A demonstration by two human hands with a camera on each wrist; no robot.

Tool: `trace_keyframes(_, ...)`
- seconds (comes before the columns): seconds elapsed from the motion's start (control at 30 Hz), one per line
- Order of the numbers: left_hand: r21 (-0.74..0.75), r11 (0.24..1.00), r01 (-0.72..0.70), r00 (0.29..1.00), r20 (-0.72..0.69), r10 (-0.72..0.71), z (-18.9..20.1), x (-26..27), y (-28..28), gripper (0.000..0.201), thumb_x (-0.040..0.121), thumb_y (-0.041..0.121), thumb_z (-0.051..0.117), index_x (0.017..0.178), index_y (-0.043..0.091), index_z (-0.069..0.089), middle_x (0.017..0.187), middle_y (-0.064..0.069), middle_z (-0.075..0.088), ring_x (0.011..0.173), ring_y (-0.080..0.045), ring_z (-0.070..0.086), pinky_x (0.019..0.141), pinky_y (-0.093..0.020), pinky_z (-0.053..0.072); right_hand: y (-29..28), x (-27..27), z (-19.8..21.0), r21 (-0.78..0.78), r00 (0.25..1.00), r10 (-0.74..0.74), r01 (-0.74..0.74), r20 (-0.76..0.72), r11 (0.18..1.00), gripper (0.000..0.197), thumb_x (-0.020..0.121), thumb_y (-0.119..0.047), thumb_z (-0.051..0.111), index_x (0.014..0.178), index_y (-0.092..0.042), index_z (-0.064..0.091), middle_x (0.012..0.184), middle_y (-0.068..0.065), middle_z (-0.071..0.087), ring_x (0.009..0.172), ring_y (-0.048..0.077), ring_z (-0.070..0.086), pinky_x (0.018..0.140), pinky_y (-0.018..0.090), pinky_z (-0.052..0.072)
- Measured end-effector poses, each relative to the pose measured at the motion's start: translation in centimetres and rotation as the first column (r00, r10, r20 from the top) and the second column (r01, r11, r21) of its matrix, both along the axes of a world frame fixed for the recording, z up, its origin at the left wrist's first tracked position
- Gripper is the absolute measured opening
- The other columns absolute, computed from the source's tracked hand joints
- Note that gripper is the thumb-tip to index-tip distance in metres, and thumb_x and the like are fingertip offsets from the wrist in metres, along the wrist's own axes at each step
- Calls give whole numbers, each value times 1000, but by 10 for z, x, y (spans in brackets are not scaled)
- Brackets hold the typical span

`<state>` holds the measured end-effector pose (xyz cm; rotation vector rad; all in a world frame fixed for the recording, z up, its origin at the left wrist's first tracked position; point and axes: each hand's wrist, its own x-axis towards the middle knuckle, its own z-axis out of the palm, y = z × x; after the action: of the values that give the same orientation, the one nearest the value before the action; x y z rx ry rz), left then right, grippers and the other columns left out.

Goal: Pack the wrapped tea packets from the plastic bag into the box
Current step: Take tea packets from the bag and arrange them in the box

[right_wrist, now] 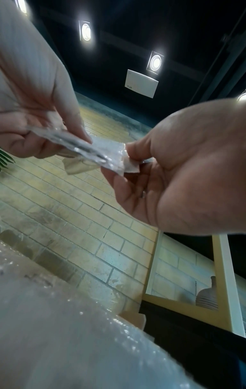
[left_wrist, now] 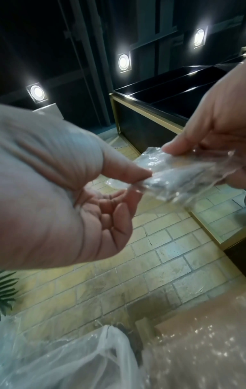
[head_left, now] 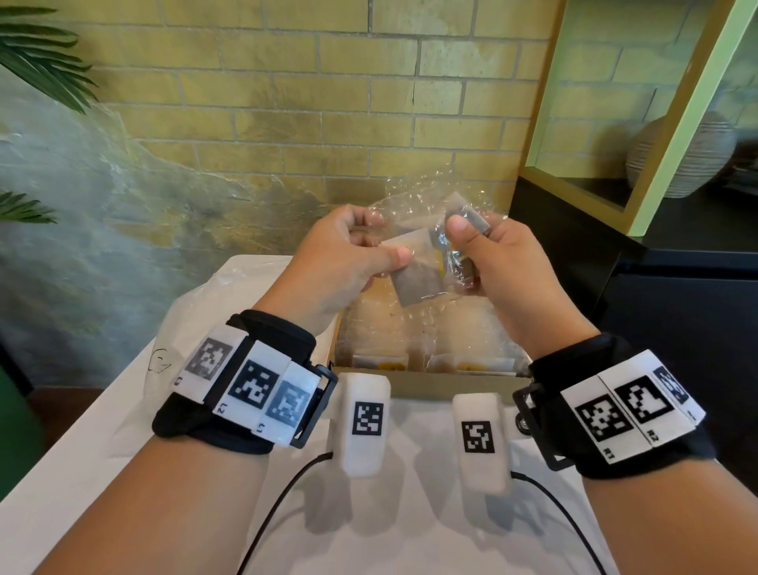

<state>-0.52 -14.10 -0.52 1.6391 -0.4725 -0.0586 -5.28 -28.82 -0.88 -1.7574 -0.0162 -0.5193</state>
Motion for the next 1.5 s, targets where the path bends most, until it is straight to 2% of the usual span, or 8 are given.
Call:
trace_keyframes(0.27,-19,1000,18,1000,1,-18,0,6,10,22,84,4,64,81,25,58,81,-2,57,74,-15,50,57,-20,39,-11,3,-1,41,994,-93,91,51,995,9,95,-21,50,96,-21,59,74,-1,58,54,4,55,53,17,47)
trace_keyframes(0.47,-66,996,-54,993,-106,47,-1,14,12,24,87,2,60,70,19,55,72,3,59,60,-8,54,55,-20,45,-15,-1,3,135,987,-94,76,131,988,33,87,4,45,82,-20,68,85,4,64,90,22,54,84,31,45)
trace_keyframes(0.57,-103,993,-64,989,-140,49,-1,15,11,27,89,1,57,69,19,51,70,3,56,54,-5,54,48,-18,47,-13,-2,5,176,988,-80,57,130,983,27,78,-12,45,89,-5,68,92,8,64,92,14,56,88,29,45)
trace_keyframes(0.8,-36,998,-46,993,-111,42,-3,15,12,26,95,9,50,75,25,55,69,5,58,50,-6,55,43,-20,46,-22,0,2,-125,926,-319,348,203,929,35,84,1,58,71,-31,64,104,-6,61,89,5,57,83,26,50)
trace_keyframes(0.93,118,993,-19,1000,1,19,-6,16,12,23,93,11,53,80,28,61,77,3,59,64,-13,53,58,-28,47,-25,0,4,-165,932,-339,357,127,919,37,88,0,51,73,-31,65,79,-8,64,75,14,58,73,30,52)
trace_keyframes(1.1,284,953,106,984,111,-142,-6,8,11,18,91,9,56,82,22,63,50,14,60,44,2,52,43,-14,42,-19,-6,5,-100,987,-158,158,11,982,13,86,-14,60,83,-21,70,71,3,63,57,10,52,52,14,45)
trace_keyframes(1.23,284,956,67,983,143,-111,-7,7,7,15,90,11,59,79,21,60,61,4,64,53,-6,56,53,-22,45,-16,-6,3,-156,996,-41,28,-81,987,6,83,-10,66,82,-16,68,68,2,64,53,10,55,42,13,44)
trace_keyframes(1.5,119,974,-195,981,26,193,-4,17,11,28,93,19,51,67,18,42,64,1,47,45,-8,49,49,-23,45,-28,2,1,-58,942,-320,326,103,943,12,85,-17,65,73,-20,65,67,2,62,60,13,55,63,33,51)
